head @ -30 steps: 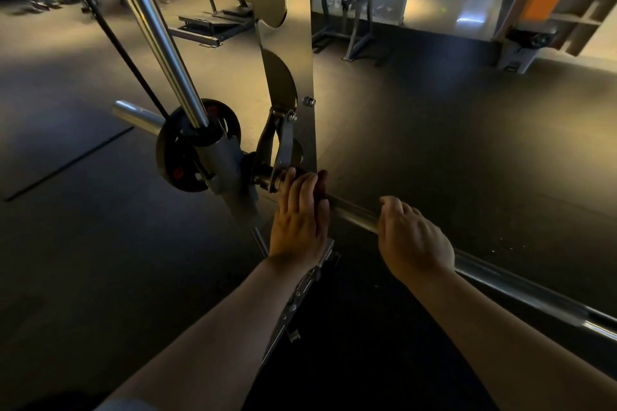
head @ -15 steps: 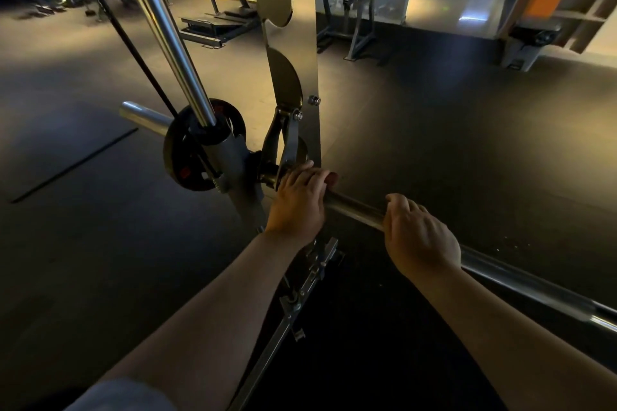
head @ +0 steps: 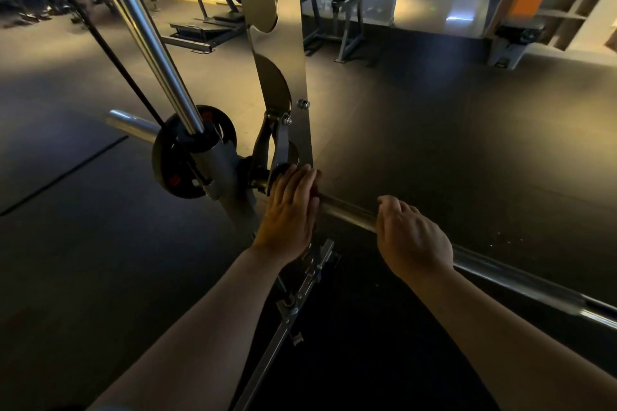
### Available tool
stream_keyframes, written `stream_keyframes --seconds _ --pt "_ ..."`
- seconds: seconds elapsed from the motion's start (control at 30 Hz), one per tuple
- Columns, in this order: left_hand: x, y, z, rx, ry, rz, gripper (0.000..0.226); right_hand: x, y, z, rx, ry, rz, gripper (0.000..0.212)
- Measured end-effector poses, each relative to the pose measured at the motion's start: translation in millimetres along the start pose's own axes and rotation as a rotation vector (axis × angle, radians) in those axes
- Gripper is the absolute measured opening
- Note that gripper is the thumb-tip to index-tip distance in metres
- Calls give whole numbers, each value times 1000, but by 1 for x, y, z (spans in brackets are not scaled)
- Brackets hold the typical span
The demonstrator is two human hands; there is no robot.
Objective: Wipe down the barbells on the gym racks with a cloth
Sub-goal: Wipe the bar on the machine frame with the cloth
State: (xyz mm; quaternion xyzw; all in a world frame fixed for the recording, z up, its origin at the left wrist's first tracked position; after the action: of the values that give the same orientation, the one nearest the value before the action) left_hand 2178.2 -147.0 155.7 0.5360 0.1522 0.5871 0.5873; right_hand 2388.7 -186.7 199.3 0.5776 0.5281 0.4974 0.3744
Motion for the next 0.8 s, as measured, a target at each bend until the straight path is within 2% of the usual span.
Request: stream_keyframes --seconds 0.07,0.17,0.23,0.33,0.47,0.6,0.8 --pt "12 4 -3 8 13 -9 49 1 0 1 4 -7 -2 33" --pt "15 0 12 -62 181 55 42 0 -3 3 15 -17 -6 33" --pt "11 -7 31 -131 257 93 46 -1 -5 3 33 -18 -15 32" --pt "8 -11 53 -131 95 36 49 -1 -2 2 20 -17 -5 32" --pt "14 7 37 -35 -87 -60 44 0 -1 2 9 -13 0 31" --pt "21 19 -1 -49 23 -103 48 -1 -2 1 -3 -15 10 32" --pt "-11 -11 19 -133 110 75 50 -2 -1 1 -1 -9 8 32"
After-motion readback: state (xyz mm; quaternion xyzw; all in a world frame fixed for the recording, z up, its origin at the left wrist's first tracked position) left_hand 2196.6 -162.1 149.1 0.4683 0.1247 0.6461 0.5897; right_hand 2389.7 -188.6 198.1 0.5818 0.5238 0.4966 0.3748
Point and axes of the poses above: each hand's wrist, its own x-axis towards the middle knuckle, its own y-axis out of the back of the hand, z = x × y, the point moved 5 cm from there along x, towards the middle knuckle, and after that the axes turned 3 degrees about -y, right-handed, at the moved point
